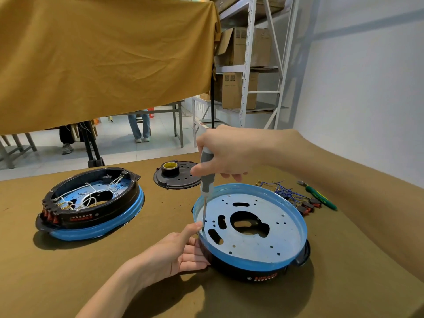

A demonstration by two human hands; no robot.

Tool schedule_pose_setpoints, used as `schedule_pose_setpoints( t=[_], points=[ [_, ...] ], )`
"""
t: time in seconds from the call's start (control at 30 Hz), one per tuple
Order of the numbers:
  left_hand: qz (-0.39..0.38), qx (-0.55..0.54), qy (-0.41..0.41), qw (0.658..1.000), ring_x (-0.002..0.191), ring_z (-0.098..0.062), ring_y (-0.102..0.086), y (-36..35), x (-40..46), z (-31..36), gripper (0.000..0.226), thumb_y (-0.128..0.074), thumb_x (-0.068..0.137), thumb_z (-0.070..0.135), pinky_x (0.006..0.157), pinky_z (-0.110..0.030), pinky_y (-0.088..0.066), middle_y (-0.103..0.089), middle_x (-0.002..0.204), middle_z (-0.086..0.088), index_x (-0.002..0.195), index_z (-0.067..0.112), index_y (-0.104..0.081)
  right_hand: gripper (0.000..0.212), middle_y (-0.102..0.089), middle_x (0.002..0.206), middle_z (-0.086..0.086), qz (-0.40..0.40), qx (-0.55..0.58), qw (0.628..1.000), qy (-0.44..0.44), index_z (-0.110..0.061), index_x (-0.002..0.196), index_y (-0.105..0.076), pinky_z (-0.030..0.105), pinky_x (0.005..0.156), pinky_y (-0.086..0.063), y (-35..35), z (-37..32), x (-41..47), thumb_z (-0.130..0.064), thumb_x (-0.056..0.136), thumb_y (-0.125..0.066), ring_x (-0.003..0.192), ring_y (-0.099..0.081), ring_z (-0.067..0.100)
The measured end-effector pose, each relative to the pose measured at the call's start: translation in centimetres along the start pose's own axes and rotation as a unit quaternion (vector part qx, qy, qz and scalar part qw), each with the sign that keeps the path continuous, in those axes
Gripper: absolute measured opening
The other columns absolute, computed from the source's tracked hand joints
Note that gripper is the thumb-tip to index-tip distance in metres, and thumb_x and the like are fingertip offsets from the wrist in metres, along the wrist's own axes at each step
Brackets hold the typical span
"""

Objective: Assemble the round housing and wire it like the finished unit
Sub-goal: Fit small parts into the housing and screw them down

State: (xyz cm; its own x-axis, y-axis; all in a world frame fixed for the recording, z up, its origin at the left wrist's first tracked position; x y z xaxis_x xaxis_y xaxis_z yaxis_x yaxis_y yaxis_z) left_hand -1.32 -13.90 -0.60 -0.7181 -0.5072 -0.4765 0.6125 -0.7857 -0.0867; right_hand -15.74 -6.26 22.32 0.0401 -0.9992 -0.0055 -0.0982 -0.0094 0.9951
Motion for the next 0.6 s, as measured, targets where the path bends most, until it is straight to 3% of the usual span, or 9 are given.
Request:
schedule_pose_setpoints(
  t=[0.1,0.2,0.3,0.4,0.47,0.6],
  points=[
    [0.000,0.004,-0.001,1.000,0.097,-0.029,-0.077,0.01,0.04,0.04,0.095,-0.075,0.054,0.069,0.073,-0.031,-0.062,-0.077,0.105,-0.021,0.119,0.000,-0.060,0.026,-0.072,0.087,0.007,-0.055,0.031,0.998,-0.002,-0.019,0.106,-0.049,0.021,0.042,-0.050,0.52,0.15,-0.25,-0.037,0.098,-0.067,0.053,-0.070,0.014],
    [-0.001,0.005,0.000,1.000,0.097,-0.029,-0.077,0.00,0.08,0.08,0.095,-0.075,0.054,0.069,0.073,-0.031,-0.062,-0.077,0.104,-0.020,0.118,0.000,-0.060,0.024,-0.073,0.078,0.007,-0.040,0.014,0.999,0.002,-0.015,0.099,-0.057,0.020,0.040,-0.048,0.38,0.12,-0.33,-0.037,0.098,-0.066,0.047,-0.069,0.014],
    [0.002,0.003,0.000,1.000,0.096,-0.029,-0.077,0.00,0.22,0.00,0.097,-0.075,0.052,0.069,0.073,-0.031,-0.062,-0.077,0.104,-0.020,0.118,0.000,-0.060,0.041,-0.072,0.066,0.006,-0.015,-0.020,1.000,-0.004,-0.005,0.096,-0.065,0.019,0.038,-0.046,0.23,-0.25,-0.06,-0.046,0.099,-0.063,0.043,-0.066,0.015],
    [0.003,0.002,0.000,1.000,0.094,-0.029,-0.077,0.08,0.37,-0.05,0.098,-0.076,0.050,0.069,0.071,-0.031,-0.062,-0.077,0.103,-0.020,0.118,0.000,-0.060,0.033,-0.071,0.074,0.003,-0.038,-0.002,0.999,0.005,-0.016,0.107,-0.057,0.019,0.041,-0.048,0.37,-0.26,-0.16,-0.044,0.095,-0.069,0.046,-0.066,0.010],
    [0.001,0.001,0.001,1.000,0.094,-0.029,-0.077,0.17,0.47,-0.10,0.099,-0.077,0.050,0.069,0.071,-0.031,-0.062,-0.077,0.103,-0.021,0.118,0.000,-0.061,0.025,-0.070,0.076,0.003,-0.045,0.022,0.999,0.017,-0.022,0.101,-0.053,0.019,0.043,-0.049,0.38,-0.01,-0.34,-0.036,0.094,-0.072,0.048,-0.067,0.010],
    [0.003,-0.003,0.000,1.000,0.095,-0.031,-0.077,0.43,0.81,-0.36,0.100,-0.080,0.050,0.069,0.071,-0.031,-0.062,-0.077,0.104,-0.022,0.118,-0.001,-0.060,0.024,-0.067,0.060,0.001,-0.001,0.039,0.999,0.029,-0.019,0.084,-0.058,0.021,0.041,-0.046,0.08,0.25,-0.38,-0.036,0.093,-0.072,0.040,-0.061,0.012]
  ],
)
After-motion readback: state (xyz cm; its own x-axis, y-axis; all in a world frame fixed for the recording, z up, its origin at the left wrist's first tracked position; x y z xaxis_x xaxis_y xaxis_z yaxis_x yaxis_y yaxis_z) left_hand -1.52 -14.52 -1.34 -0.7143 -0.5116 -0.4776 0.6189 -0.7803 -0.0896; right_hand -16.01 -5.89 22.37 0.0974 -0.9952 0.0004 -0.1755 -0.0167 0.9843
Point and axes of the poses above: each hand's wrist, its own x-axis towards the middle knuckle, its own y-axis out of the back of the hand, z = x × y, the point moved 1 cm from there along x, towards the middle knuckle
